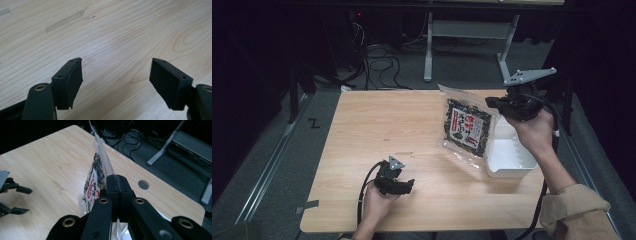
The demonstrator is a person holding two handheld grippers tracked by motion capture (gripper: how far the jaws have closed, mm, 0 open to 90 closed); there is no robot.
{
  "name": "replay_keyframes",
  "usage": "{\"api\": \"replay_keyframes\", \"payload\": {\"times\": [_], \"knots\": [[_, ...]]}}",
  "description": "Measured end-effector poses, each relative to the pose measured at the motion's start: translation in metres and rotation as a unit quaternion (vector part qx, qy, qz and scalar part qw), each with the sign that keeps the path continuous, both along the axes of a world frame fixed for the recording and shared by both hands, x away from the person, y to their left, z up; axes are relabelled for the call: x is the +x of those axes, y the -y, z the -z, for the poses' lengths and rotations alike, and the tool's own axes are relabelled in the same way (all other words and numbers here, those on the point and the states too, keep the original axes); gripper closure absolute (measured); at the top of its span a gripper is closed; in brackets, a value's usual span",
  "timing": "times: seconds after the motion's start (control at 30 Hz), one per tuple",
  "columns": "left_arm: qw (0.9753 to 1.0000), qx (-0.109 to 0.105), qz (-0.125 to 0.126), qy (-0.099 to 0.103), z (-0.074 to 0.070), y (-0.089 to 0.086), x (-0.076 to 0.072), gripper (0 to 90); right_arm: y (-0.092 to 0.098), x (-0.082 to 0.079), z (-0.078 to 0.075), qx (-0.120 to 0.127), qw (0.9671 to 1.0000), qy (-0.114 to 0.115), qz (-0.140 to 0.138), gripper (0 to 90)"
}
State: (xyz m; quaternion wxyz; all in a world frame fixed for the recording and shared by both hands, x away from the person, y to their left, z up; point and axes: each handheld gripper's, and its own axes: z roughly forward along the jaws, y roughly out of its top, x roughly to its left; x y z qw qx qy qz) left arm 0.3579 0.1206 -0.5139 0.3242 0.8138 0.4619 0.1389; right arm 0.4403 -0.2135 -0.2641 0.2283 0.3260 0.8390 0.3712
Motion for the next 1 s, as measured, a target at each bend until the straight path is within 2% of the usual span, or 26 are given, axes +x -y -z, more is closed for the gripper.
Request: {"api": "replay_keyframes", "payload": {"times": [0.47, 1.0], "knots": [[1.0, -0.001, 0.002, -0.004, 0.001, 0.001, 0.0, 27.2, 0.021, 0.0, -0.014, 0.011, 0.9994, 0.016, 0.028, 90.0], [1.0, -0.001, 0.003, -0.005, 0.001, 0.002, 0.0, 27.3, 0.058, -0.001, -0.023, 0.015, 0.9967, 0.033, 0.072, 90.0]]}}
